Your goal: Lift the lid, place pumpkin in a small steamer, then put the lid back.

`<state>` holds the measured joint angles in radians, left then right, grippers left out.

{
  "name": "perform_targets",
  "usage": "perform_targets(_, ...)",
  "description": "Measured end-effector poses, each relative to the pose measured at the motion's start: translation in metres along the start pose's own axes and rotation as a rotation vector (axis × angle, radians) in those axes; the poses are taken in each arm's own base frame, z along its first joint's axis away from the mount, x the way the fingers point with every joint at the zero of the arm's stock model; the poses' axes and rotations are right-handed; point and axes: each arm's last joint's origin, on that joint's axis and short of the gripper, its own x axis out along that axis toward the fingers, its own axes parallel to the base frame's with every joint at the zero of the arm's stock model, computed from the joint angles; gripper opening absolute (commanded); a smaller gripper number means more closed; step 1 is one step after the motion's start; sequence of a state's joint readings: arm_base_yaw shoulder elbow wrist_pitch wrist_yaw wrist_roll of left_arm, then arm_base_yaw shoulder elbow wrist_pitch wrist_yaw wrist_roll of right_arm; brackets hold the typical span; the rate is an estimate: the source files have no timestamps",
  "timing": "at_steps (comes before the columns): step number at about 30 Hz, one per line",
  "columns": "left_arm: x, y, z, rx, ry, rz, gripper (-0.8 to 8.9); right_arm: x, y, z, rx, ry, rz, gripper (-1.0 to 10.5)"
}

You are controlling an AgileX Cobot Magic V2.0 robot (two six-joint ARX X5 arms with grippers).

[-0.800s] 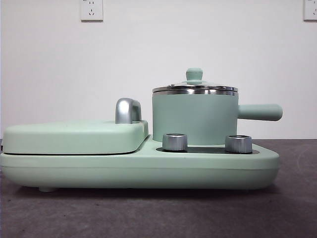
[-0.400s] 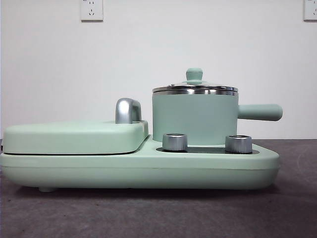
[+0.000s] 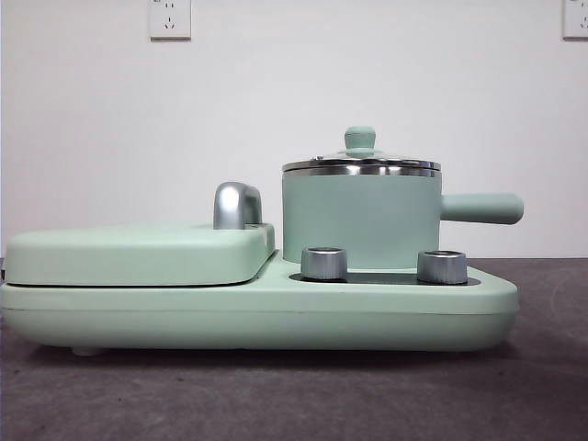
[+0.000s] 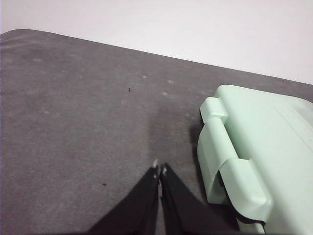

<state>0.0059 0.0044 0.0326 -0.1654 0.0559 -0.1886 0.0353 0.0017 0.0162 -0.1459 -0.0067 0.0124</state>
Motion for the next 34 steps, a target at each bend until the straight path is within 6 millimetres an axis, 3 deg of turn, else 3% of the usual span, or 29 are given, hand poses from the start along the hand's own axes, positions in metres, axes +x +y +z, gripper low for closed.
perform_targets(34, 0.0, 0.0, -0.0001, -0.007, 0.001, 0.0, 0.07, 0.0, 0.0, -0.0003, 0.019, 0.004, 0.0, 0.2)
